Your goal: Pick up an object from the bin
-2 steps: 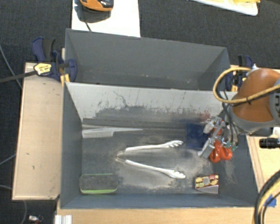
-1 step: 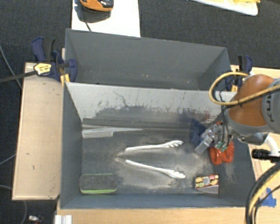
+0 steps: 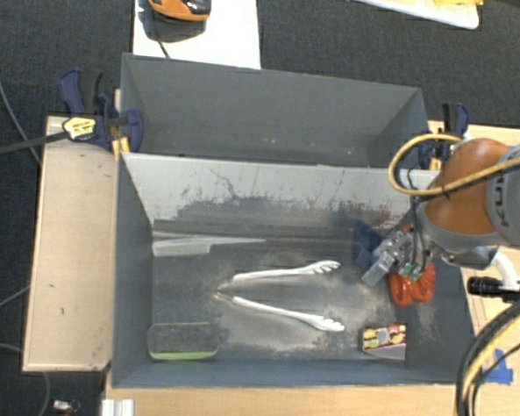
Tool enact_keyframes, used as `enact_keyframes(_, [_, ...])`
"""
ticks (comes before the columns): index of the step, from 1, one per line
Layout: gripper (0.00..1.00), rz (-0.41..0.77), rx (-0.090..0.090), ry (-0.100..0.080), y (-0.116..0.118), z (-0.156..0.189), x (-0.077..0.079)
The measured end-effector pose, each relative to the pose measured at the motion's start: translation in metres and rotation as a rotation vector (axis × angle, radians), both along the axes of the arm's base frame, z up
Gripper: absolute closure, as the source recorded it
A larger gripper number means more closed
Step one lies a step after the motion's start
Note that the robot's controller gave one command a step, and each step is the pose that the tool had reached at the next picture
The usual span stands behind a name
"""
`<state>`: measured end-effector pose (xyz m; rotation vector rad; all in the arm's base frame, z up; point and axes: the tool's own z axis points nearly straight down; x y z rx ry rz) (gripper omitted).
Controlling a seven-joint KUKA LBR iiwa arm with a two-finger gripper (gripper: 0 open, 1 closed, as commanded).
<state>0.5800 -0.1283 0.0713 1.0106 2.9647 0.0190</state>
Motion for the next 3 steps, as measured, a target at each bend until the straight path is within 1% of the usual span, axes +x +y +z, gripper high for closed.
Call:
enact_keyframes(1, [1.0, -0.012, 0.003, 0.006, 0.0004, -0.0004, 0.0013])
enact_keyframes(2, [1.0, -0.062, 0.015, 0.026, -0.0026, -0.0016, 0.0064])
enact_keyframes(3, [1.0, -0.064, 0.014, 0.026, -0.0024, -0.0017, 0.0063])
